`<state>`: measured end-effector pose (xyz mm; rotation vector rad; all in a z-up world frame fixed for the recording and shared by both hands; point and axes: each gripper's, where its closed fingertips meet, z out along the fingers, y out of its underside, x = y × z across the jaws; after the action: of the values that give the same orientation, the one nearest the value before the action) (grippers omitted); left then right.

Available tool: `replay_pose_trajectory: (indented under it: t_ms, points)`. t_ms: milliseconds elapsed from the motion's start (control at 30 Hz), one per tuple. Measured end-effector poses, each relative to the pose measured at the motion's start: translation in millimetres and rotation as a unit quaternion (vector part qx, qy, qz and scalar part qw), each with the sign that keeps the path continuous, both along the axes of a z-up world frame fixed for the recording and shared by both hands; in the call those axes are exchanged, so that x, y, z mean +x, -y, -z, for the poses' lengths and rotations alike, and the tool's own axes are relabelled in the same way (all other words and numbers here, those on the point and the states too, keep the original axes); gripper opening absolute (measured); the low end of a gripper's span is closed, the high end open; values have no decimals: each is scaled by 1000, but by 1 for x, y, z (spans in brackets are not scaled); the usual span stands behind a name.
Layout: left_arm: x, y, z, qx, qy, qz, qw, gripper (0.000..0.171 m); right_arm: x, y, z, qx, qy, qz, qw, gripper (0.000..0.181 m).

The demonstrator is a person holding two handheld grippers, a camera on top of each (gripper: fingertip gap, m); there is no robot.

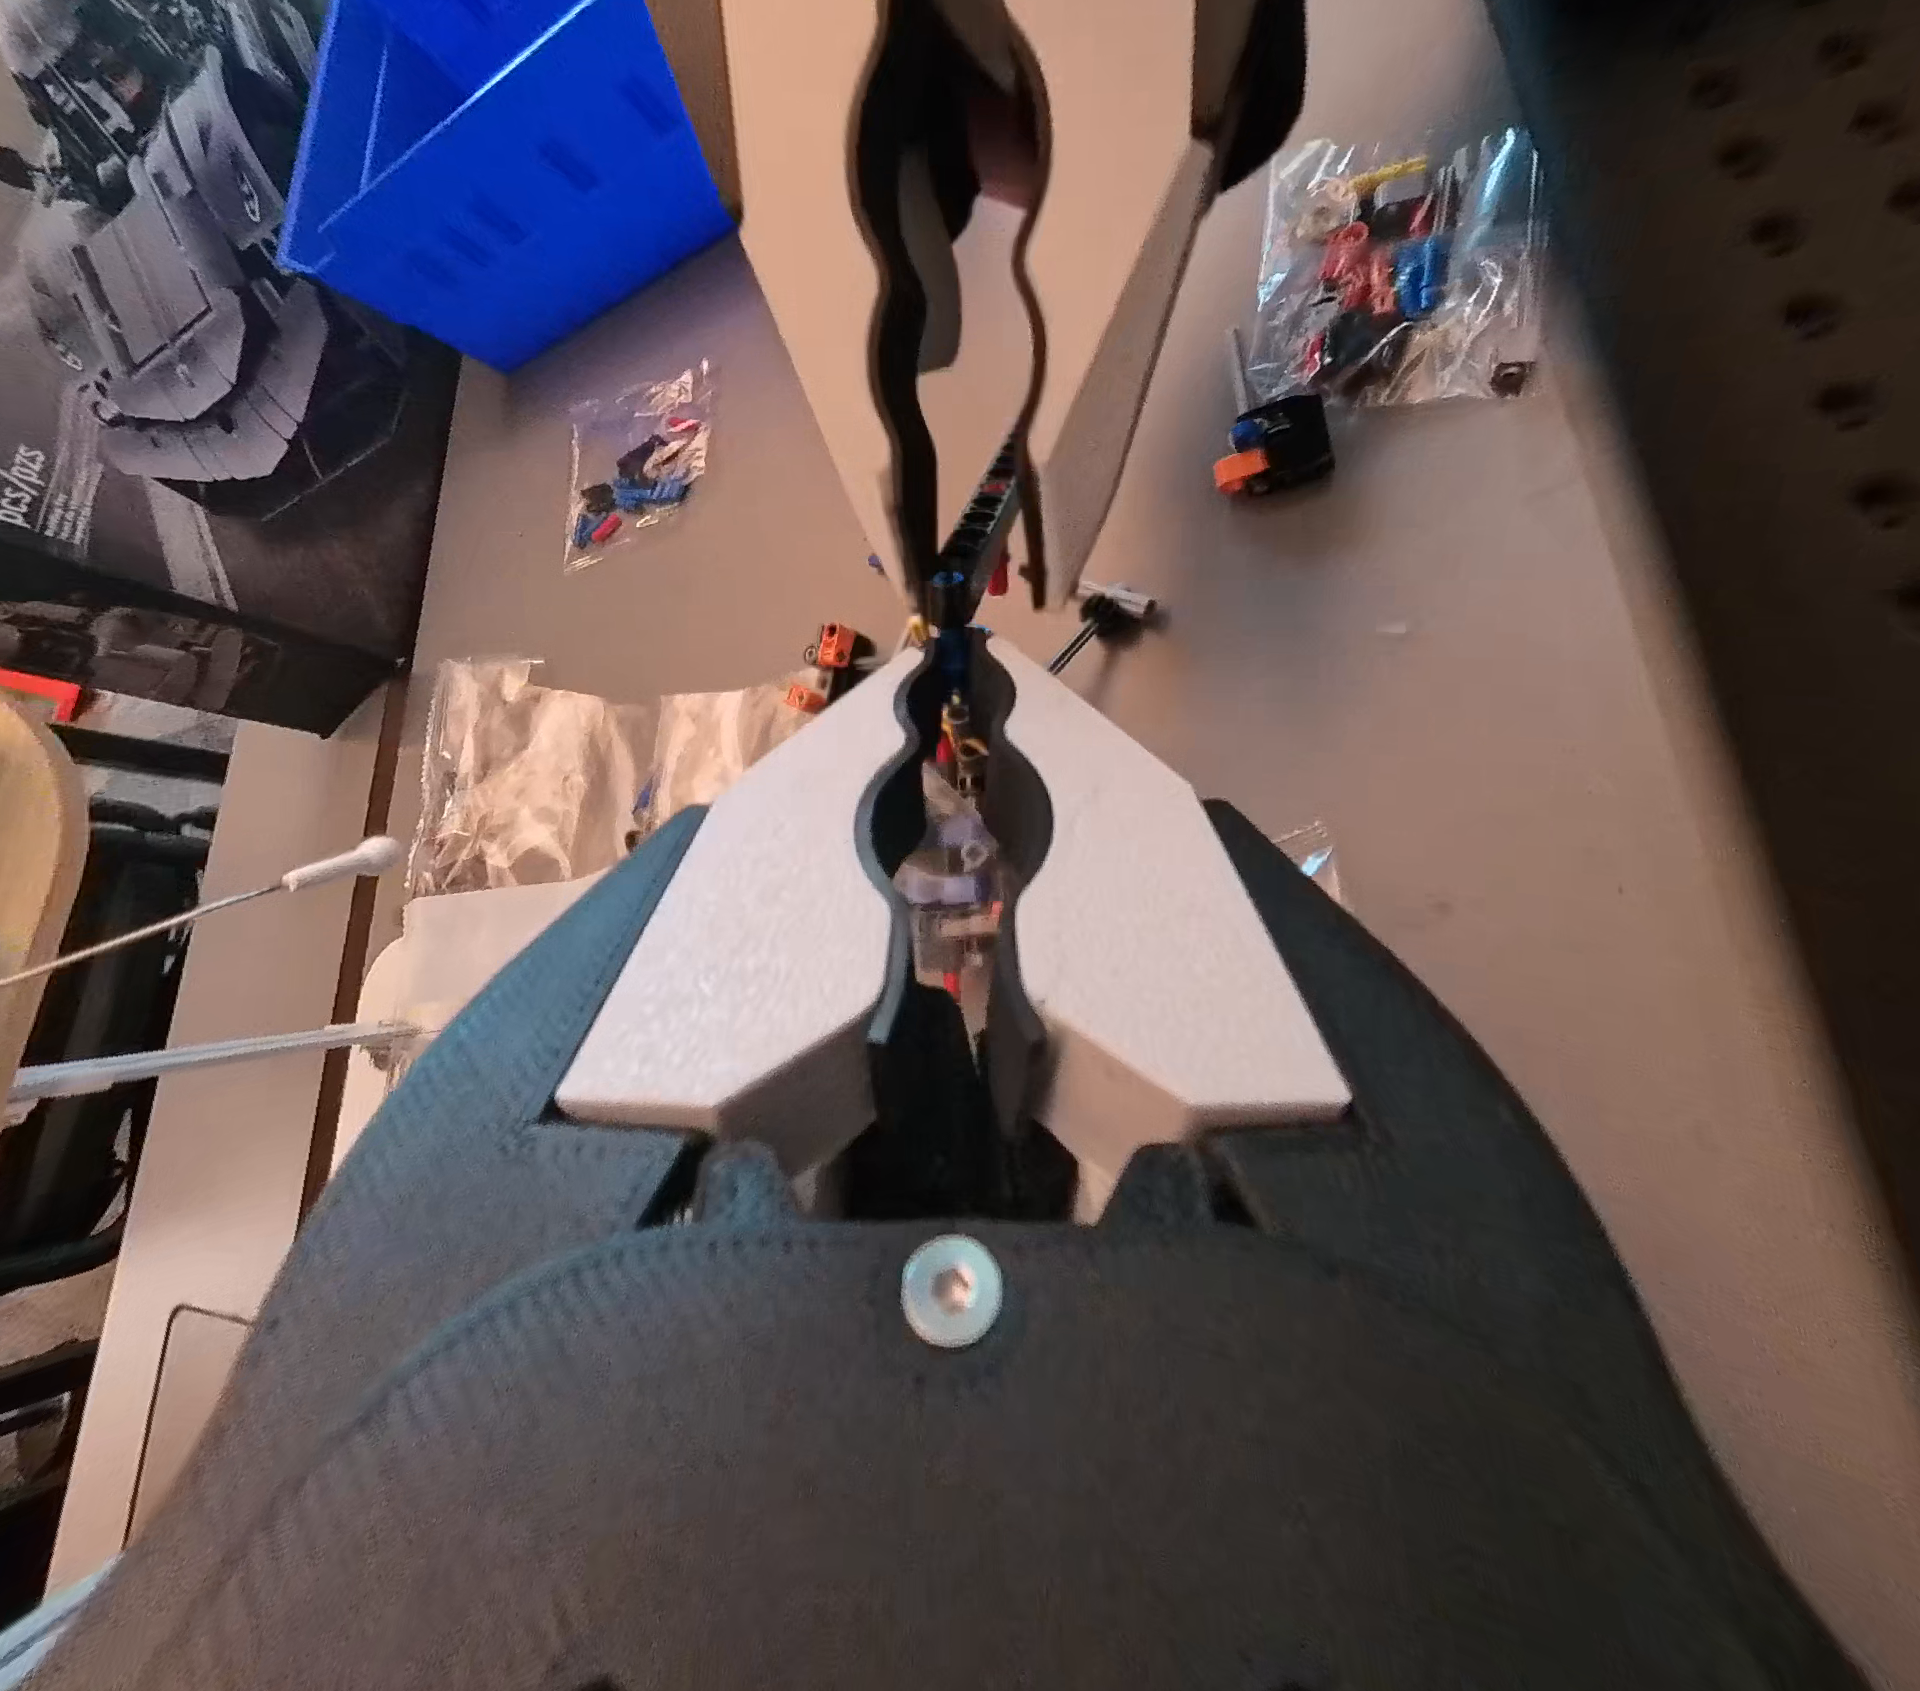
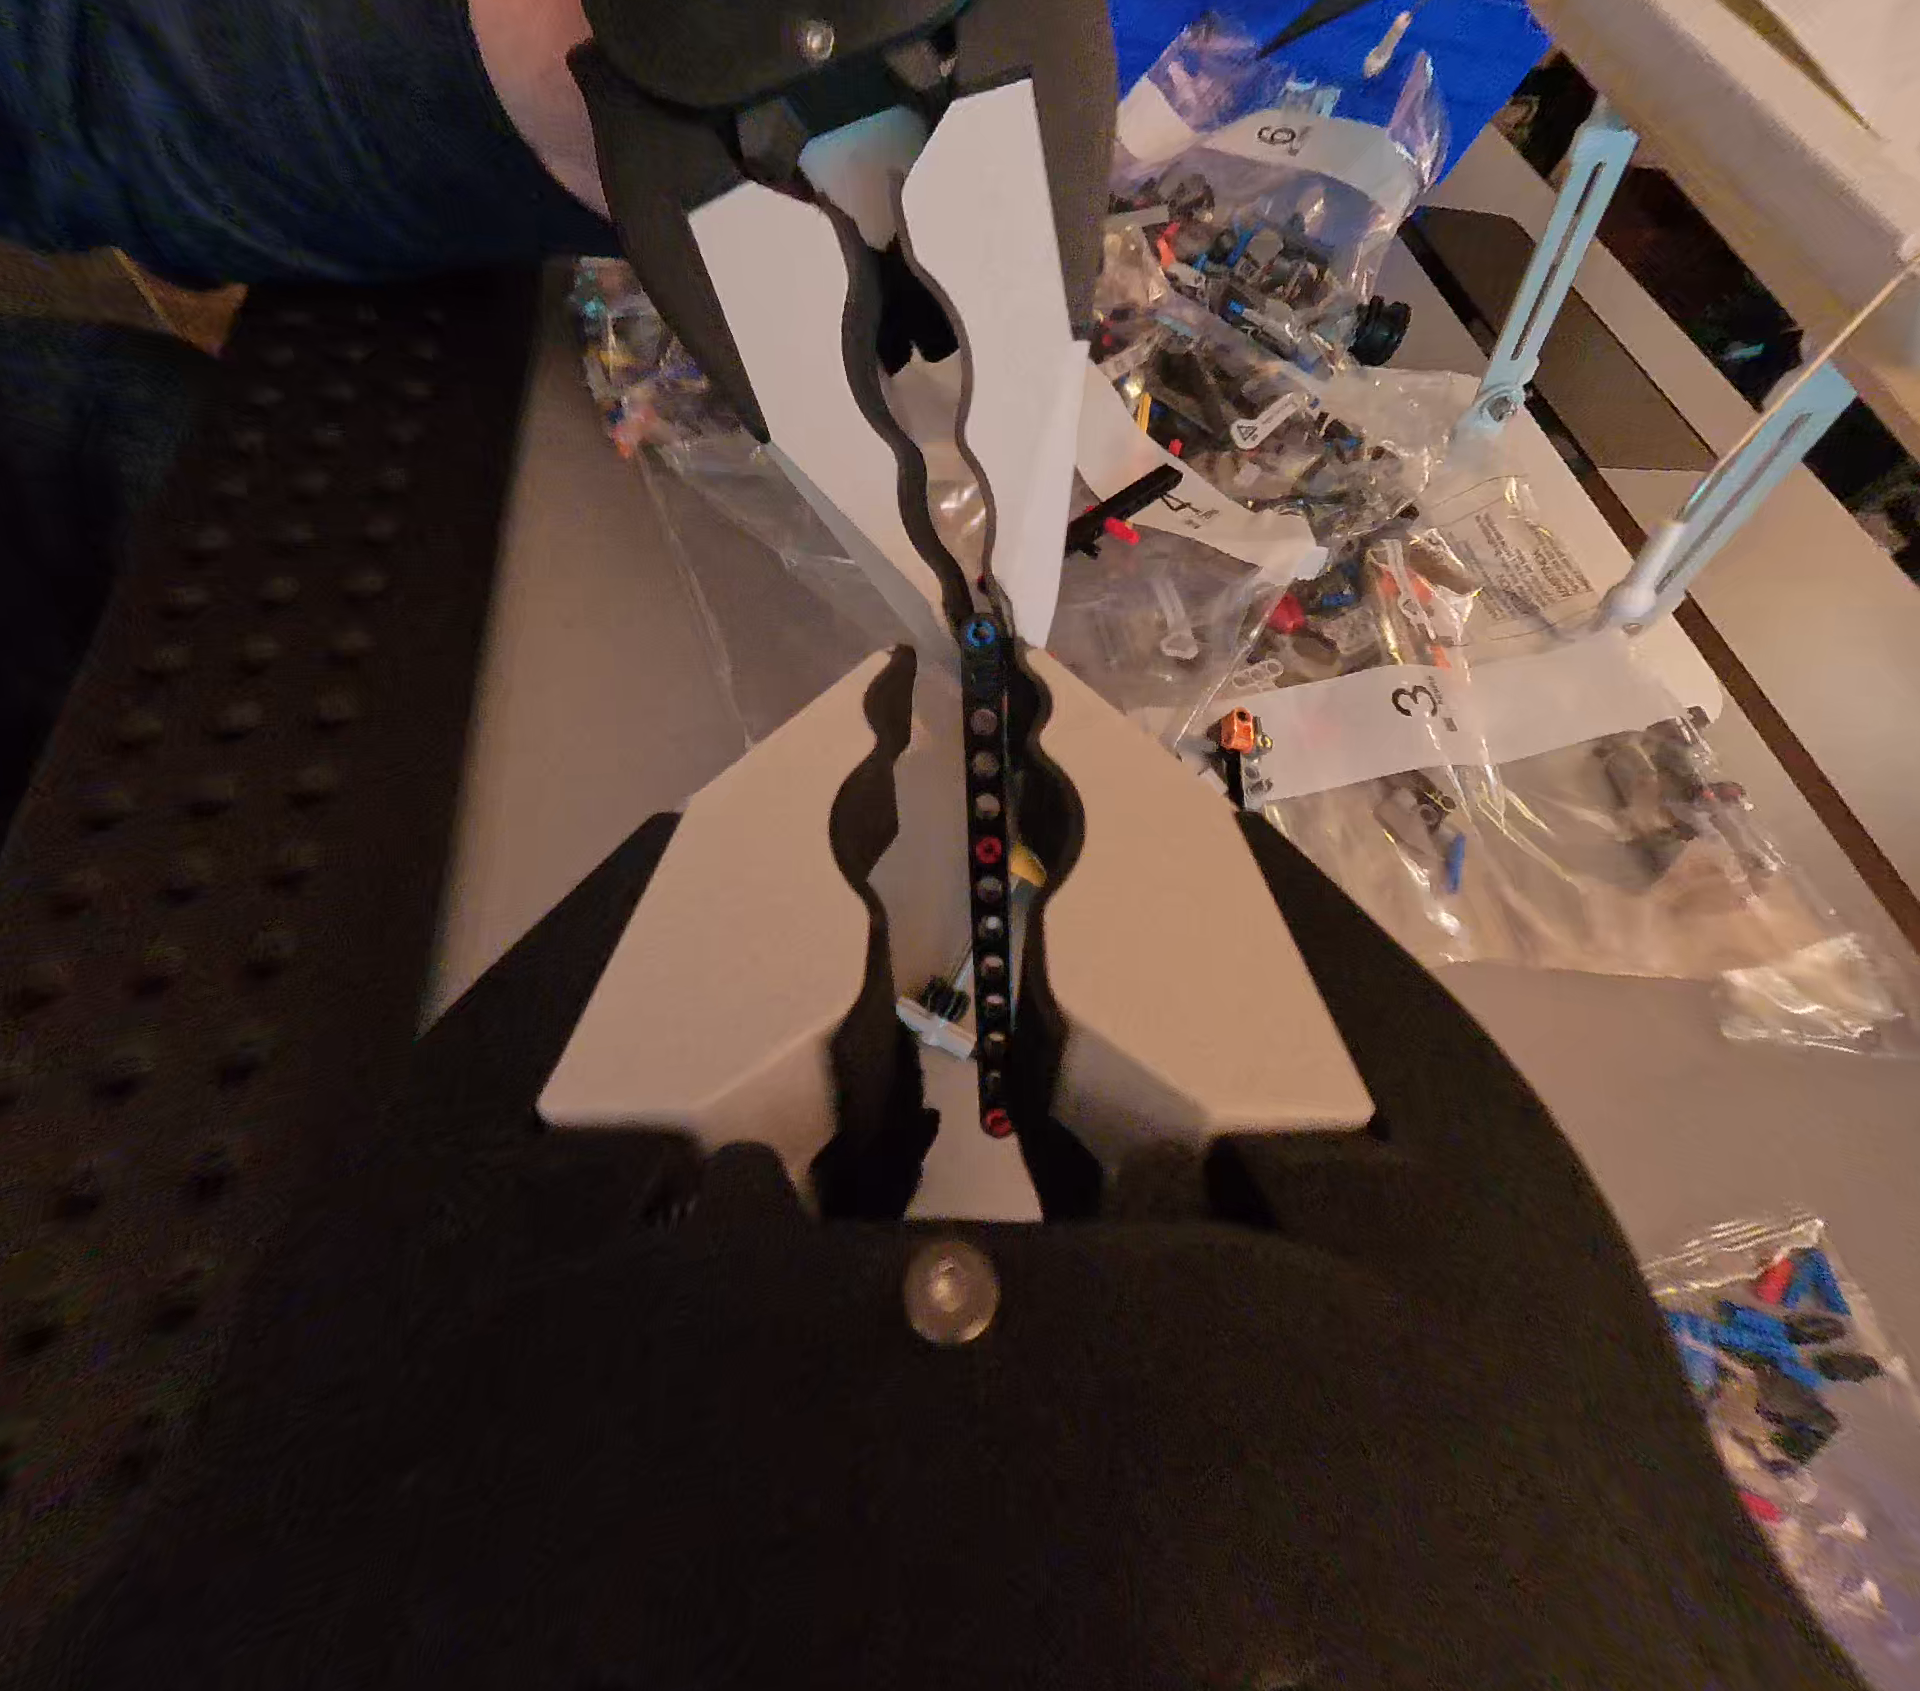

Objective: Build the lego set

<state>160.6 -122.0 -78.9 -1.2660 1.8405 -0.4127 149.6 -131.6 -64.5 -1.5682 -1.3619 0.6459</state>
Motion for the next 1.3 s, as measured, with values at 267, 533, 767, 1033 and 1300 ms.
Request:
replay_pose_trajectory:
  t_ms: [267, 533, 767, 1033, 1300]
  points:
    - [3, 2, 2, 4, 5, 11, 1000, 3, 3, -2, -1, 12, 18, 14, 1000, 4]
    - [-20, -3, -13, -31, 8, 8, 999, 4, 54, -8, -53, -29, -153, 38, 987, 4]
    - [-5, 10, 53, -71, -92, 30, 993, 5, 28, -7, -27, -97, -132, 1, 986, 4]
    - [2, 1, 76, -81, -109, 9, 991, 49, 18, -6, -10, -120, -110, -9, 987, 4]
    - [26, 22, 37, -125, 3, 53, 991, 16, 3, 1, -10, -115, -114, -34, 986, 4]
